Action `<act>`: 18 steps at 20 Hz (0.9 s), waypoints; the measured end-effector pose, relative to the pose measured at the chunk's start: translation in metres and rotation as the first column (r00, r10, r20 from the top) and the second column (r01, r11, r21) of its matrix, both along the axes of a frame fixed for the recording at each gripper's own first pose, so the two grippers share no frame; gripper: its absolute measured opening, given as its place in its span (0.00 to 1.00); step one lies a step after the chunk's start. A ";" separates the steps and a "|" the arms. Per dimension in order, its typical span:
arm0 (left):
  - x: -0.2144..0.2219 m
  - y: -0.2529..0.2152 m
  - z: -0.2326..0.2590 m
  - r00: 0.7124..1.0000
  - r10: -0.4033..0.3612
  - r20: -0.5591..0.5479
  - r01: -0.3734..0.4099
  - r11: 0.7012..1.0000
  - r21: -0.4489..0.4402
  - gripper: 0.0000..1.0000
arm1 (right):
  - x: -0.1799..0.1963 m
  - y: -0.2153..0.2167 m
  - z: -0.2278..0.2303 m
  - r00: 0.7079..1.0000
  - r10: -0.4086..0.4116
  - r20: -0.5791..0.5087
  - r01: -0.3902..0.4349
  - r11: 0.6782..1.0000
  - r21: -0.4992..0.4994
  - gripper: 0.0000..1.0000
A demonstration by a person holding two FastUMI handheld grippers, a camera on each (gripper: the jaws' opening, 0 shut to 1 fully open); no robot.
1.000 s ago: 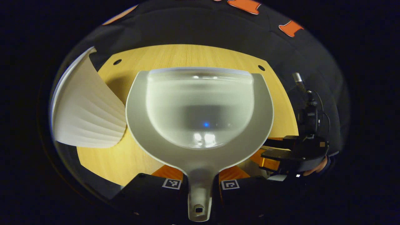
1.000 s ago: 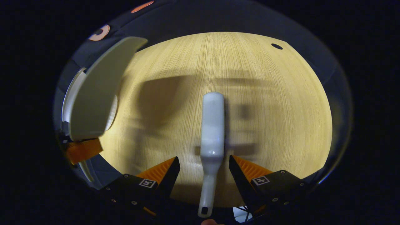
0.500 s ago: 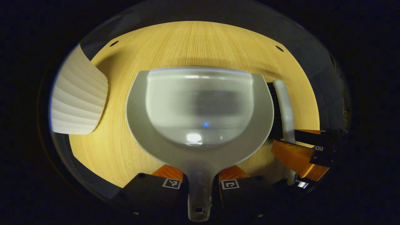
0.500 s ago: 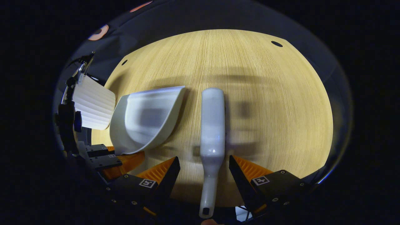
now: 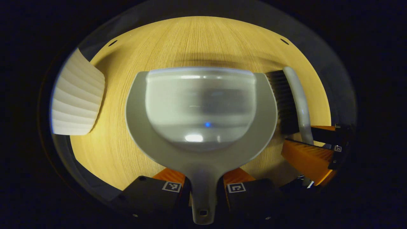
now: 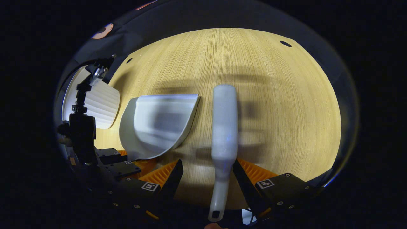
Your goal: Pick up the small broom and dustpan from the desktop, sweep the trash into the dustpan with the broom, and then empty the trash into the garbage bin.
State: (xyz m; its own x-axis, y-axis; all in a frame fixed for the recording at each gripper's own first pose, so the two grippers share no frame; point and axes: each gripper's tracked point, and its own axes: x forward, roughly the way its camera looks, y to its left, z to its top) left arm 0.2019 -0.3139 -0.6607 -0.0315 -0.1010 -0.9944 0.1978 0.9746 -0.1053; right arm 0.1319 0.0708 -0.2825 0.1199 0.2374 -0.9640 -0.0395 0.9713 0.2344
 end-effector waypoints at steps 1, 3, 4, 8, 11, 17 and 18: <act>0.000 0.002 0.000 1.000 -0.007 0.004 0.007 1.000 -0.001 0.41 | 0.001 0.000 0.000 1.000 -0.003 0.006 0.003 1.000 0.001 0.95; 0.003 0.006 0.001 0.999 -0.031 0.022 0.030 1.000 0.003 0.58 | 0.002 -0.001 0.002 1.000 -0.015 0.020 0.015 1.000 0.001 0.95; 0.005 0.006 0.004 0.999 -0.031 0.032 0.031 1.000 -0.003 0.66 | 0.003 -0.003 0.004 0.999 -0.023 0.030 0.023 1.000 0.001 0.95; 0.018 0.014 0.034 0.994 -0.033 0.106 0.031 0.999 0.025 0.72 | 0.010 -0.016 0.024 0.994 -0.056 0.089 0.057 0.998 -0.007 0.95; 0.050 0.016 0.058 0.969 -0.041 0.246 0.029 0.998 0.050 0.77 | 0.022 -0.027 0.048 0.982 -0.085 0.166 0.090 0.996 -0.018 0.95; 0.124 0.006 0.119 0.843 0.013 0.538 -0.026 1.000 0.017 0.83 | 0.072 -0.036 0.111 0.912 -0.131 0.390 0.139 0.990 0.008 0.95; 0.135 0.006 0.130 0.814 0.025 0.580 -0.039 0.999 0.012 0.83 | 0.080 -0.039 0.126 0.889 -0.128 0.439 0.140 0.990 0.006 0.96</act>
